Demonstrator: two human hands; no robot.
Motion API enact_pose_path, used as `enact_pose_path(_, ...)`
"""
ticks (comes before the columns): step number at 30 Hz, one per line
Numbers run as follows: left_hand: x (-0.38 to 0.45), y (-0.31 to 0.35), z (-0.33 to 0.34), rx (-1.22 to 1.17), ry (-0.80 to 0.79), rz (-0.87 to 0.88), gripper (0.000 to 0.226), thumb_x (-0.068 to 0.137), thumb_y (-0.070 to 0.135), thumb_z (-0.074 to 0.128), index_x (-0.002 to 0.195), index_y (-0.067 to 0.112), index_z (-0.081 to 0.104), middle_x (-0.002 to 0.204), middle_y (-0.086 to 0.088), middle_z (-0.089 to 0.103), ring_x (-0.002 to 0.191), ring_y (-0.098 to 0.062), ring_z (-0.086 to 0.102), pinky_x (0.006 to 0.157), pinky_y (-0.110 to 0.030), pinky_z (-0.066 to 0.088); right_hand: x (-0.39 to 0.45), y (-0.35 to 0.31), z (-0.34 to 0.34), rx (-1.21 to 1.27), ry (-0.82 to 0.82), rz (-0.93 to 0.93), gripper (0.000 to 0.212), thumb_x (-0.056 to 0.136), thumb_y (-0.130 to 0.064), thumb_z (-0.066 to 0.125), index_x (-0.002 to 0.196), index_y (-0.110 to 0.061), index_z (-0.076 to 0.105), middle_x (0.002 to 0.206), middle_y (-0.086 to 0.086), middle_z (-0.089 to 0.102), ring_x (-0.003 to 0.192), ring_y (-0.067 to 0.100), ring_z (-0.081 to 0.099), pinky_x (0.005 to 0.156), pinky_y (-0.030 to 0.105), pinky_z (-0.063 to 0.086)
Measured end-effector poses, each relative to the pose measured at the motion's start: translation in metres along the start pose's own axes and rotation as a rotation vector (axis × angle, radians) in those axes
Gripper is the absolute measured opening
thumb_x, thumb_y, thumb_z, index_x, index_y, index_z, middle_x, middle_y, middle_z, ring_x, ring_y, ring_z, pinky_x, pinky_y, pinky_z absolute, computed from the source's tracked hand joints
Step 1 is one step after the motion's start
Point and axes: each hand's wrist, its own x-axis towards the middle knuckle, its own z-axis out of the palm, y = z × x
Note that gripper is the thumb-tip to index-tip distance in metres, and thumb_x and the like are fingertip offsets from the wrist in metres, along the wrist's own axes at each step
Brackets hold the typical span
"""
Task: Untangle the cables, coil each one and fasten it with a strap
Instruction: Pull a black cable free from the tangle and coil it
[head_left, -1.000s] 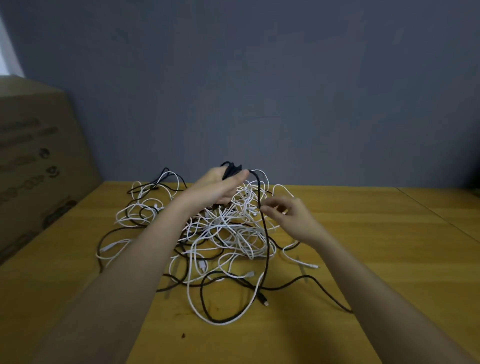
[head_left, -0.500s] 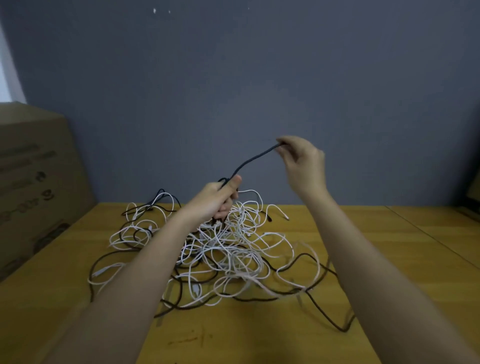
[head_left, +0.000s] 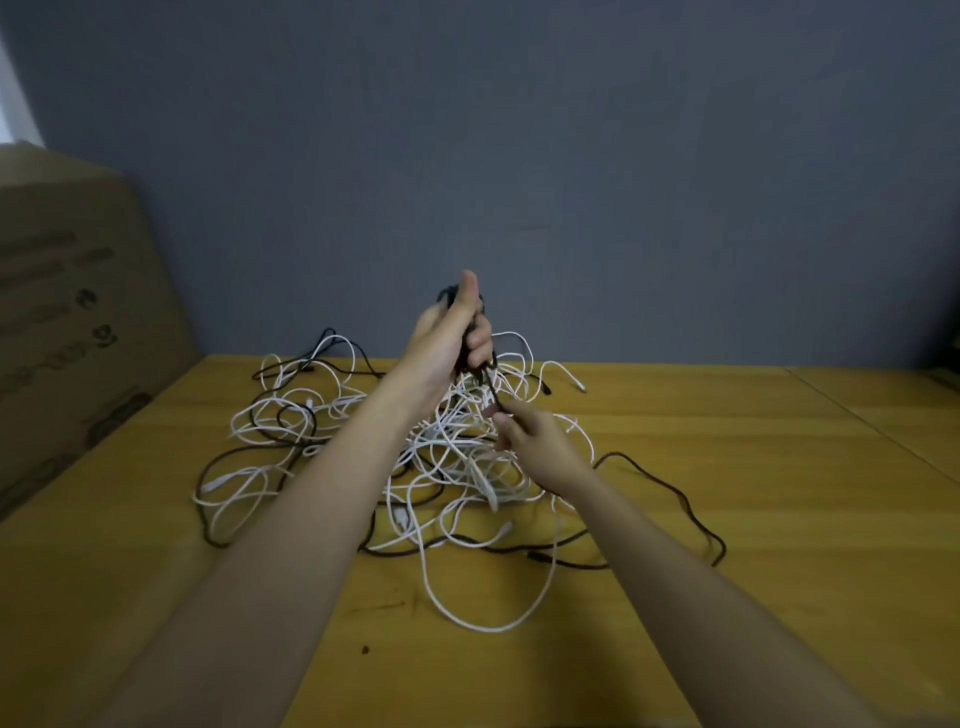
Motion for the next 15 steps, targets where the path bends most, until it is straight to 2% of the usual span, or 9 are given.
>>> enact_pose_path(2, 0.006, -0.006, -0.003, 0.154, 0.047, 0.044, 0.038, 0.097, 0.049, 0.040, 0.081, 0.015, 0.037, 0.052, 0.009, 0.045, 0.047, -0.010, 0.043, 0.058, -0.024, 0.038, -0.010, 0.004, 0.004, 0.022, -0.047, 0.004, 0.021, 0.101, -0.015, 0.043, 0.109, -0.010, 0.061, 0.061, 0.004, 0.049, 0.057, 0.017, 0.045, 0.055, 0.027, 0.036)
enact_pose_path(4, 0.010, -0.014, -0.008, 0.469, 0.047, 0.034, 0.041, 0.098, 0.053, 0.036, 0.083, 0.015, 0.041, 0.059, 0.008, 0.052, 0.056, -0.009, 0.052, 0.070, -0.030, 0.041, -0.017, 0.004, 0.003, -0.023, -0.078, -0.014, 0.021, 0.101, -0.018, 0.046, 0.112, -0.011, 0.062, 0.063, 0.000, 0.051, 0.054, 0.013, 0.044, 0.054, 0.027, 0.036)
enact_pose_path(5, 0.010, -0.019, -0.011, 0.623, 0.038, 0.000, 0.045, 0.096, 0.057, 0.034, 0.092, 0.014, 0.045, 0.065, 0.008, 0.057, 0.061, -0.006, 0.055, 0.074, -0.031, 0.041, -0.019, 0.003, 0.001, -0.067, -0.086, -0.031, 0.022, 0.100, -0.020, 0.048, 0.113, -0.011, 0.063, 0.064, -0.004, 0.054, 0.052, 0.008, 0.045, 0.053, 0.026, 0.036)
enact_pose_path(6, 0.011, -0.024, -0.013, 0.762, 0.026, -0.049, 0.055, 0.094, 0.062, 0.032, 0.108, 0.010, 0.045, 0.077, 0.007, 0.063, 0.071, -0.002, 0.060, 0.077, -0.033, 0.043, -0.022, 0.002, -0.002, -0.118, -0.090, -0.053, 0.024, 0.100, -0.023, 0.048, 0.116, -0.012, 0.063, 0.066, -0.007, 0.057, 0.048, 0.002, 0.043, 0.052, 0.024, 0.035)
enact_pose_path(7, 0.011, -0.029, -0.014, 0.880, 0.001, -0.102, 0.069, 0.093, 0.064, 0.029, 0.126, 0.004, 0.038, 0.100, 0.001, 0.067, 0.092, -0.005, 0.063, 0.084, -0.037, 0.045, -0.023, 0.000, -0.005, -0.185, -0.089, -0.088, 0.025, 0.100, -0.025, 0.048, 0.117, -0.014, 0.063, 0.069, -0.007, 0.059, 0.046, 0.001, 0.044, 0.050, 0.023, 0.033)
enact_pose_path(8, 0.012, -0.034, -0.014, 0.975, -0.035, -0.158, 0.078, 0.093, 0.065, 0.028, 0.138, 0.001, 0.026, 0.125, -0.009, 0.060, 0.114, -0.016, 0.057, 0.095, -0.043, 0.043, -0.024, -0.002, -0.009, -0.267, -0.082, -0.139, 0.026, 0.100, -0.026, 0.048, 0.116, -0.015, 0.064, 0.073, -0.005, 0.061, 0.048, 0.001, 0.045, 0.050, 0.022, 0.033)
enact_pose_path(10, 0.012, -0.042, -0.013, 1.117, -0.110, -0.236, 0.080, 0.095, 0.062, 0.027, 0.144, 0.000, 0.015, 0.146, -0.021, 0.039, 0.130, -0.033, 0.044, 0.103, -0.042, 0.037, -0.026, -0.006, -0.018, -0.406, -0.046, -0.238, 0.024, 0.099, -0.026, 0.050, 0.111, -0.014, 0.067, 0.082, -0.002, 0.063, 0.063, 0.003, 0.051, 0.057, 0.027, 0.038)
enact_pose_path(12, 0.011, -0.049, -0.012, 1.203, -0.177, -0.267, 0.072, 0.097, 0.058, 0.029, 0.141, 0.002, 0.022, 0.144, -0.019, 0.042, 0.126, -0.032, 0.047, 0.091, -0.037, 0.038, -0.026, -0.009, -0.029, -0.455, 0.010, -0.288, 0.022, 0.097, -0.025, 0.054, 0.109, -0.015, 0.069, 0.090, -0.001, 0.063, 0.076, 0.011, 0.054, 0.066, 0.032, 0.043)
enact_pose_path(15, 0.004, -0.052, -0.013, 1.232, -0.219, -0.279, 0.056, 0.095, 0.061, 0.027, 0.116, 0.013, 0.045, 0.112, -0.006, 0.059, 0.113, -0.027, 0.056, 0.077, -0.031, 0.035, -0.024, -0.010, -0.045, -0.538, 0.066, -0.360, 0.016, 0.092, -0.024, 0.062, 0.101, -0.017, 0.073, 0.086, 0.000, 0.060, 0.082, 0.016, 0.052, 0.069, 0.033, 0.042)
